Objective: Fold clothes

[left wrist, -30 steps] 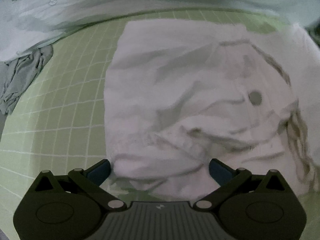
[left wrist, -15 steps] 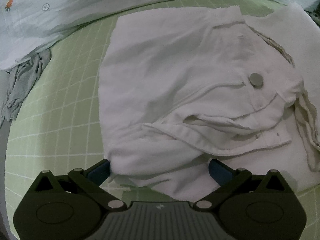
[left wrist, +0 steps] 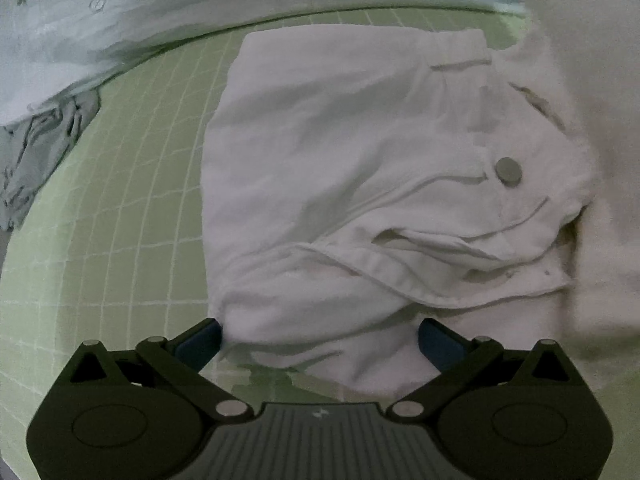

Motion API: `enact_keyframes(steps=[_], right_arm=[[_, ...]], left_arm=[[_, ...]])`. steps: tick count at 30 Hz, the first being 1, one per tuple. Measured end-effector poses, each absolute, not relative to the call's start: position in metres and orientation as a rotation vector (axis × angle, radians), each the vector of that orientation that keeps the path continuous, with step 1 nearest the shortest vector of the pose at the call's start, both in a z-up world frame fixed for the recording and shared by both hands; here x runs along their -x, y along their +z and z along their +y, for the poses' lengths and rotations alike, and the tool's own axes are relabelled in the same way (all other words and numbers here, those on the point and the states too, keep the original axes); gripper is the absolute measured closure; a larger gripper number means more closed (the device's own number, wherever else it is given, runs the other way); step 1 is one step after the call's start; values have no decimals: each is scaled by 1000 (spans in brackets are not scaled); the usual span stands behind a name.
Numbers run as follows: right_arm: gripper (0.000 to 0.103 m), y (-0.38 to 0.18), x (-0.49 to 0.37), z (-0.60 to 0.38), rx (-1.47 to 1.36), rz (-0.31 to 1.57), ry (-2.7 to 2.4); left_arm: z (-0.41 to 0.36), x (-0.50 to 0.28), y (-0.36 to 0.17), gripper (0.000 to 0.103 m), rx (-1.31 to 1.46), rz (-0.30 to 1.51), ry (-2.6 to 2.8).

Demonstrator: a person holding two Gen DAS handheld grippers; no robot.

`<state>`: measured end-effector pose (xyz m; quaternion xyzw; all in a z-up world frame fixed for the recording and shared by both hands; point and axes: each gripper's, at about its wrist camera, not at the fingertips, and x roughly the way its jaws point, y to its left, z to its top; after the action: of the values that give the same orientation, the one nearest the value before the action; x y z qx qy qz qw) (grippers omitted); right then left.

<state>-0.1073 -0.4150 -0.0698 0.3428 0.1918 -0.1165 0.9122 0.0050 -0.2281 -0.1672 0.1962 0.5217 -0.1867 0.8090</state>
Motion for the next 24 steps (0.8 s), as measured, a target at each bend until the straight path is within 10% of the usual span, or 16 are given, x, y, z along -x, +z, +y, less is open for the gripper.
enact_keyframes(steps=[13, 15, 17, 24], right_arm=[[86, -160, 41, -379, -782, 632, -154], [74, -150, 49, -382, -816, 613, -152], [0, -138, 61, -386, -842, 577, -155], [0, -115, 113, -411, -728, 471, -377]], left_arm=[[-132, -19, -137, 0, -130, 1109, -284], [-135, -19, -134, 0, -125, 1104, -294], [-144, -20, -127, 0, -134, 1087, -319], [-190, -41, -104, 0, -84, 1028, -465]])
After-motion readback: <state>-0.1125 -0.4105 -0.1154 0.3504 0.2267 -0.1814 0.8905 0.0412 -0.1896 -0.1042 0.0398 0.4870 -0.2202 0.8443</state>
